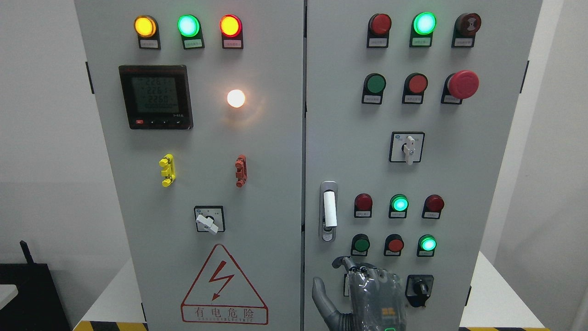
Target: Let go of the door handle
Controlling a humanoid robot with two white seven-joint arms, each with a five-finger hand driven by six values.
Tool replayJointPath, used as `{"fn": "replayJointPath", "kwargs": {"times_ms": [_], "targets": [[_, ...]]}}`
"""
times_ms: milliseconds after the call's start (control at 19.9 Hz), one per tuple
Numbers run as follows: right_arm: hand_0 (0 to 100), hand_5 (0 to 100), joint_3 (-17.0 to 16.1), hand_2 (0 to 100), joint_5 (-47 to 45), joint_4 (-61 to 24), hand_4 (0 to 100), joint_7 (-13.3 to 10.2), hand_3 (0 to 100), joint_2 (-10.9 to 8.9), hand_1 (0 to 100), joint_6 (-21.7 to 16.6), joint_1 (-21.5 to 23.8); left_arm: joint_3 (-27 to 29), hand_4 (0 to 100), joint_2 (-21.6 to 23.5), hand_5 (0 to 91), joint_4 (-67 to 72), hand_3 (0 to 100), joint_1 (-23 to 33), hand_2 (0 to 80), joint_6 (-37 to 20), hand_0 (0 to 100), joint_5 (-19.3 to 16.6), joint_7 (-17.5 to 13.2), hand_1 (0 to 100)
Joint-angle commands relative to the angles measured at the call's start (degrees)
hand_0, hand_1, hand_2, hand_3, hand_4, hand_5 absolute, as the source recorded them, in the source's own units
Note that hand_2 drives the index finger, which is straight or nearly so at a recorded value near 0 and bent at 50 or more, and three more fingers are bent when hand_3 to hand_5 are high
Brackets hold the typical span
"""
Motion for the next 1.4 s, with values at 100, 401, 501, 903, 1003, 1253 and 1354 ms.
{"fn": "replayJointPath", "kwargs": {"times_ms": [100,401,501,903,1003,1253,1354], "targets": [[38,98,-1.1,100,-2.2,-1.2,100,1.0,100,0.00,24,1.0,-2.6,-0.7,0,0.0,0.0,-0.9,0,0.0,0.0,0.0,12,0.0,0.0,39],[35,98,-1.0,100,-2.1,-1.2,100,1.8,100,0.08,36,1.7,-5.6,-0.7,0,0.0,0.0,-0.9,0,0.0,0.0,0.0,12,0.0,0.0,39],[34,98,-0.9,100,-2.1,-1.1,100,1.8,100,0.08,38,1.9,-6.5,-0.7,0,0.0,0.0,-0.9,0,0.0,0.0,0.0,12,-0.1,0.0,39],[34,98,-0.4,100,-1.2,0.0,100,2.5,100,0.08,39,1.6,-8.5,-0.7,0,0.0,0.0,-0.9,0,0.0,0.0,0.0,12,0.0,0.0,39],[34,98,-0.3,100,-1.2,0.2,100,2.5,100,0.08,38,1.6,-9.1,-0.7,0,0.0,0.0,-0.9,0,0.0,0.0,0.0,12,0.0,0.0,39],[34,98,-0.3,100,0.7,1.6,100,2.5,100,0.08,38,1.5,-10.4,-0.7,0,0.0,0.0,-0.9,0,0.0,0.0,0.0,12,0.0,0.0,39],[34,98,-0.2,100,0.9,1.8,100,2.6,100,0.08,38,1.4,-10.7,-0.7,0,0.0,0.0,-0.9,0,0.0,0.0,0.0,12,0.0,0.0,39]]}}
